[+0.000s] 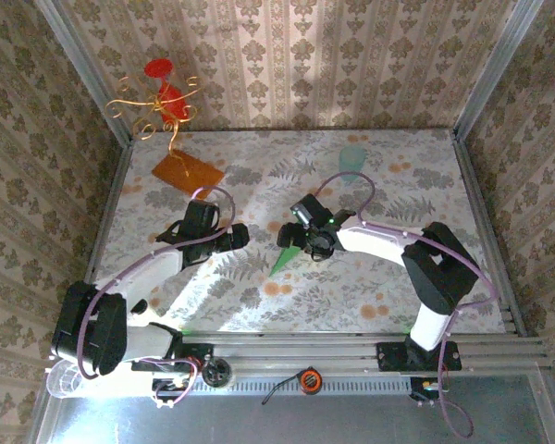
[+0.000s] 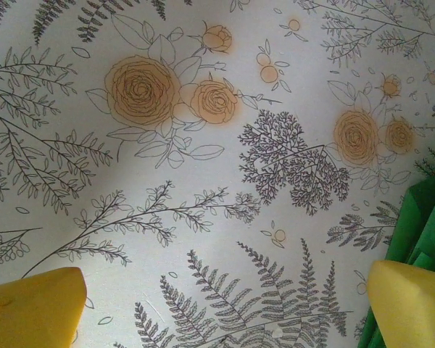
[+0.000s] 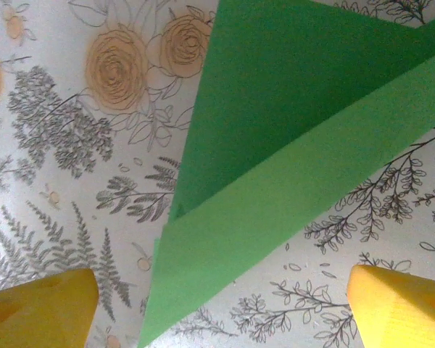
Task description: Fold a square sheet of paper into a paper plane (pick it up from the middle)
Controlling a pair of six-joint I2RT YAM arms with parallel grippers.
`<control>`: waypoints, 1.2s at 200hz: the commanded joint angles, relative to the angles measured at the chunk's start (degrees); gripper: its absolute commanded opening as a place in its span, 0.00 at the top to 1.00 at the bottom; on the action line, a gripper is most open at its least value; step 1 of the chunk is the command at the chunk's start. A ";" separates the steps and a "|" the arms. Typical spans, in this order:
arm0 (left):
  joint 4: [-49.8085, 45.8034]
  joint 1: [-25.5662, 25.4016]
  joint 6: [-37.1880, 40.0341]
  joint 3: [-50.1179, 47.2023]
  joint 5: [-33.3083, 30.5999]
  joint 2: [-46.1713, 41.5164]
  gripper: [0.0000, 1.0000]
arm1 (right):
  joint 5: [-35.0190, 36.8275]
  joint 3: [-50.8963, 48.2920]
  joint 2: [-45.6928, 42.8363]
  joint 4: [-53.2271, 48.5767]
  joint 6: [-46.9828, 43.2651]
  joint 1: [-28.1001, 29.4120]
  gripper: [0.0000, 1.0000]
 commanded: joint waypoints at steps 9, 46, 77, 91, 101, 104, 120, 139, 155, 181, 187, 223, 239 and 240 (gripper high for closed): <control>1.04 0.24 1.91 -0.84 1.31 -0.33 0.00 | 5.11 2.26 2.11 -5.06 3.13 0.52 0.10; 1.39 0.36 1.67 -1.20 1.71 0.02 0.00 | 7.54 0.54 -0.08 -5.63 4.99 0.61 0.13; 1.52 0.36 1.64 -0.63 2.05 0.79 0.00 | 7.78 -1.38 -2.23 -4.81 6.55 0.62 0.16; 1.53 0.36 1.56 -0.31 2.31 1.18 0.00 | 8.00 -1.92 -2.82 -5.17 7.19 0.61 0.18; 1.40 0.36 1.56 -0.06 2.46 1.51 0.00 | 8.04 -2.27 -3.30 -5.04 7.59 0.62 0.20; 1.39 0.36 1.57 0.00 2.55 1.56 0.00 | 7.97 -2.45 -3.48 -4.94 7.65 0.62 0.21; 1.31 0.35 1.47 0.19 2.64 1.87 0.00 | 7.89 -3.20 -4.17 -4.55 8.14 0.57 0.23; 1.18 0.32 1.47 0.42 2.79 2.09 0.00 | 7.61 -3.81 -4.43 -4.12 8.60 0.62 0.27; 1.04 0.36 1.47 0.65 2.84 2.31 0.00 | 6.96 -3.85 -4.13 -3.78 9.00 0.62 0.29; 0.95 0.36 1.52 0.92 3.16 2.57 0.00 | 5.87 -4.43 -4.09 -2.67 9.40 0.62 0.33; 0.95 0.36 1.56 0.99 3.29 2.66 0.00 | 5.78 -4.49 -4.13 -2.43 9.59 0.61 0.34; 0.90 0.36 1.56 1.34 3.59 3.01 0.00 | 4.20 -5.06 -3.90 -0.75 10.59 0.62 0.46; 0.79 0.36 1.64 1.48 3.64 3.01 0.00 | 4.00 -5.06 -3.66 -0.52 10.54 0.62 0.46; 0.78 0.36 1.65 1.51 3.62 2.97 0.00 | 4.00 -5.06 -3.61 -0.50 10.53 0.62 0.46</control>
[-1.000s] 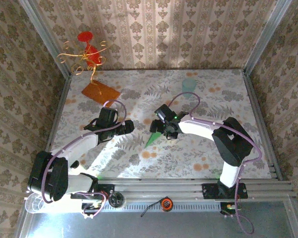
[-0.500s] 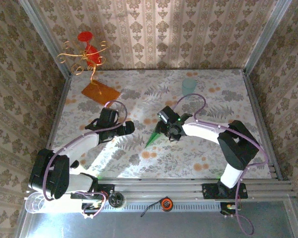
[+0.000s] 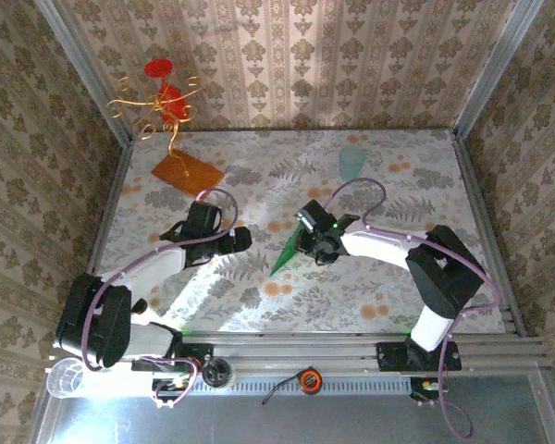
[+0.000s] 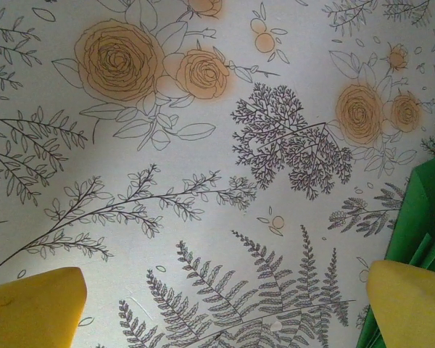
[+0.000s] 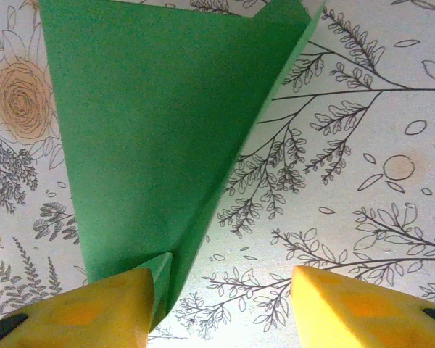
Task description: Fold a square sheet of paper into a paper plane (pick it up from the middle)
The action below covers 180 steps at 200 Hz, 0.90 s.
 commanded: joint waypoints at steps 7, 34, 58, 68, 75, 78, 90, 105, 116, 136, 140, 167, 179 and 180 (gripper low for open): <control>-0.03 0.30 1.23 1.86 0.93 0.32 0.00 | -0.69 -0.58 -0.52 0.83 1.50 0.32 0.46; -0.05 0.25 1.37 2.10 1.50 0.49 0.00 | -0.85 -0.48 -0.16 1.31 1.45 0.14 0.49; -0.03 0.30 1.45 2.21 1.83 0.67 0.00 | -1.17 -0.49 0.39 1.69 1.65 0.03 0.54; -0.03 0.30 1.45 2.30 2.00 0.76 0.00 | -1.29 -0.40 0.55 1.88 1.72 0.05 0.55; -0.05 0.30 1.39 2.31 2.02 0.83 0.00 | -1.29 -0.32 0.64 1.87 1.72 -0.04 0.56; -0.04 0.30 1.45 2.34 2.13 0.85 0.00 | -1.37 -0.29 0.78 1.88 1.74 -0.06 0.57; -0.05 0.28 1.42 2.39 2.11 0.85 0.00 | -1.55 -0.25 0.99 1.70 1.72 -0.21 0.57; -0.05 0.29 1.45 2.30 2.17 0.85 0.00 | -1.64 -0.31 1.07 1.75 1.72 -0.40 0.59; -0.12 0.25 1.45 2.38 2.07 0.87 0.00 | -1.71 -0.29 1.15 1.87 1.73 -0.54 0.61; 0.36 0.30 0.92 2.44 2.33 0.43 0.00 | -1.84 -0.30 1.19 1.86 1.66 -0.74 0.65; 0.65 0.30 0.70 2.48 2.41 0.29 0.00 | -1.82 -0.39 1.17 1.96 1.67 -0.74 0.66; 3.42 0.32 -1.11 1.71 2.84 -0.89 0.00 | -1.68 -1.00 1.03 2.65 1.83 -1.03 0.73; 4.24 0.36 -1.62 1.32 3.00 -0.99 0.00 | -1.58 -1.34 0.74 3.15 1.87 -1.18 0.77; 4.29 0.33 -1.62 1.33 2.99 -0.99 0.00 | -1.57 -1.40 0.65 3.18 1.83 -1.18 0.77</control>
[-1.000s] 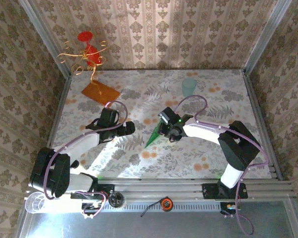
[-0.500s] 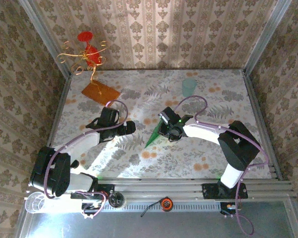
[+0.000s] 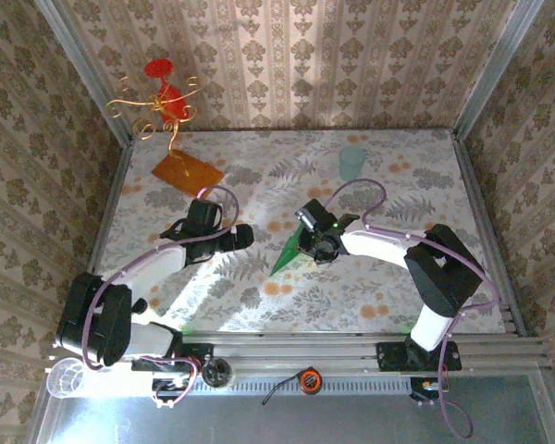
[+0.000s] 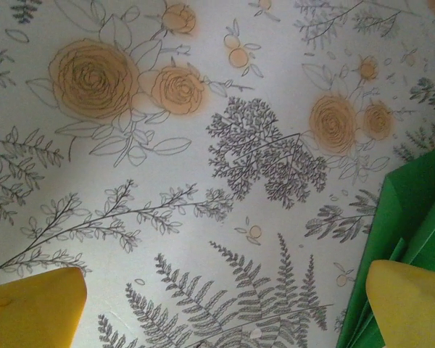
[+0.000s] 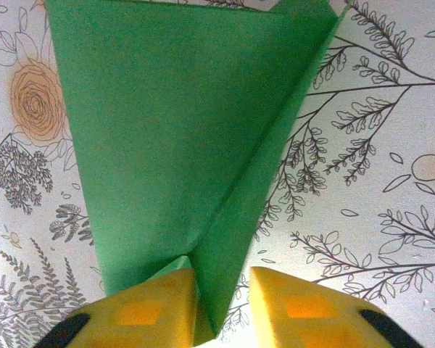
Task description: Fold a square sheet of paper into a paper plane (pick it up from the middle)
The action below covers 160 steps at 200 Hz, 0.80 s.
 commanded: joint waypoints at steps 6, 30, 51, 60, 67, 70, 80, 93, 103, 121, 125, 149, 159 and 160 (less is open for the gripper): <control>2.95 0.39 -1.73 0.35 1.20 -1.35 0.00 | 0.50 -1.50 -0.07 1.57 0.60 -0.44 0.80; 3.39 0.59 -2.32 0.36 1.53 -1.38 0.00 | 1.28 -1.72 -1.25 1.87 -0.35 -0.62 0.87; 3.91 1.34 -3.04 -0.05 1.97 -1.87 0.00 | 2.52 -1.48 -3.41 1.63 -2.41 -0.84 0.91; 4.22 2.03 -3.54 -0.40 2.23 -2.25 0.00 | 2.97 -1.30 -4.78 1.54 -3.79 -0.93 0.92; 4.36 2.60 -3.94 -0.70 2.48 -2.59 0.00 | 3.24 -1.19 -5.88 1.62 -5.01 -1.00 0.92; 4.52 2.78 -4.10 -0.80 2.62 -2.72 0.00 | 3.17 -1.07 -6.41 1.69 -5.65 -1.01 0.92; 4.91 3.72 -4.51 -1.24 3.16 -3.29 0.00 | 2.37 -0.85 -7.93 2.56 -8.05 -1.09 0.92; 5.33 4.79 -5.01 -1.81 3.73 -4.13 0.00 | 0.13 -0.37 -9.46 4.01 -11.10 -1.25 0.92; 5.50 5.38 -5.32 -2.14 3.90 -4.79 0.00 | -2.75 -0.17 -10.25 5.95 -13.39 -1.41 0.92; 5.57 6.40 -5.60 -2.46 3.91 -6.06 0.00 | -9.23 0.34 -10.76 9.35 -15.86 -1.80 0.92; 5.39 6.51 -5.60 -2.53 3.92 -6.20 0.00 | -10.64 0.41 -10.65 10.19 -16.24 -1.88 0.92; 5.68 6.71 -5.68 -2.61 4.11 -7.14 0.00 | -17.43 0.25 -9.07 14.42 -16.93 -2.29 0.91; 5.86 6.72 -5.86 -2.56 4.54 -7.14 0.00 | -19.97 0.03 -7.85 15.98 -16.77 -2.41 0.91; 5.91 6.71 -5.86 -2.54 4.62 -7.14 0.00 | -20.18 0.02 -7.75 16.14 -16.72 -2.42 0.91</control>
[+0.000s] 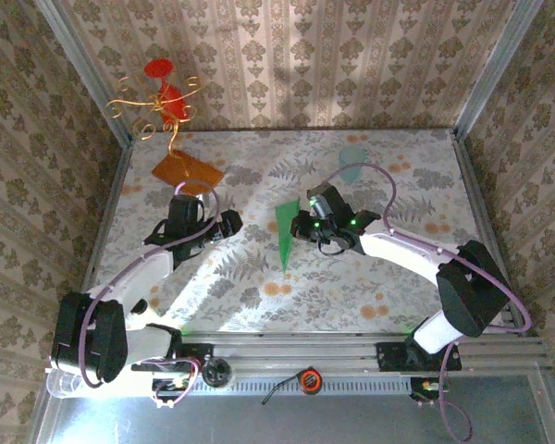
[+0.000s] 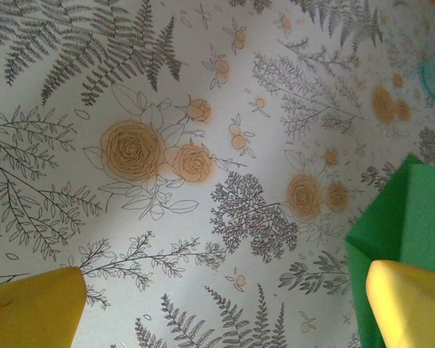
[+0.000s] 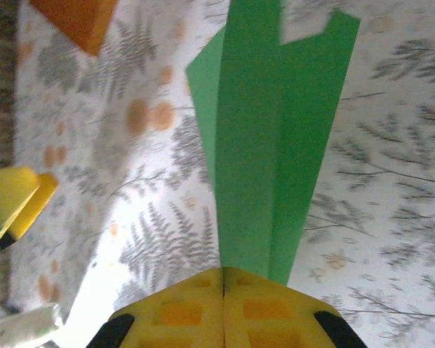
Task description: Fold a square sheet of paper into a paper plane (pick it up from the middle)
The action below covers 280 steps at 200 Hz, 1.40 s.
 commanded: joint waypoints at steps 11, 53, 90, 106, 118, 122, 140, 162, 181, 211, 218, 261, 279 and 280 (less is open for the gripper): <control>1.52 0.33 -1.37 -0.71 2.51 -0.99 0.00 | -11.93 0.18 3.63 7.50 -1.94 -0.70 0.91; 1.89 -0.61 -1.92 -0.44 4.39 0.67 0.00 | -18.55 -3.31 9.80 15.02 2.07 -2.74 0.91; 2.54 -3.02 -2.92 -0.33 4.04 3.53 0.05 | -19.11 -6.05 13.00 16.01 2.36 -4.90 0.91; 4.12 -4.21 -3.82 -0.90 4.16 4.56 0.07 | -18.54 -7.39 13.47 16.05 2.43 -5.67 0.91; 4.45 -5.42 -4.11 -0.81 4.01 5.68 0.08 | -17.93 -8.25 13.60 15.75 2.49 -6.30 0.91; 4.50 -5.81 -4.18 -0.66 3.99 6.10 0.08 | -17.79 -8.44 13.73 15.70 2.44 -6.53 0.92; 4.82 -7.42 -4.44 0.13 4.50 8.01 0.11 | -17.81 -9.05 14.04 15.61 2.59 -7.38 0.92; 5.75 -10.48 -4.62 1.16 5.70 10.78 0.16 | -18.09 -9.23 14.17 15.79 2.59 -7.74 0.92; 6.52 -12.19 -4.56 2.63 7.35 13.70 0.22 | -18.24 -9.05 14.22 15.79 2.55 -7.83 0.92; 6.62 -14.06 -4.32 5.67 9.12 18.40 0.35 | -18.38 -8.88 14.56 15.70 2.63 -7.91 0.92; 6.61 -14.34 -4.33 6.31 9.35 19.34 0.38 | -18.34 -8.86 14.54 15.70 2.68 -7.92 0.92; 5.86 -14.79 -4.02 9.05 9.12 23.09 0.53 | -18.44 -8.91 14.68 15.65 2.72 -7.92 0.93; 4.88 -14.79 -3.71 9.90 8.50 24.14 0.63 | -18.34 -8.79 14.65 15.61 2.78 -7.91 0.93; 4.86 -14.79 -3.71 9.91 8.48 24.24 0.64 | -18.39 -8.78 14.67 15.61 2.82 -7.92 0.93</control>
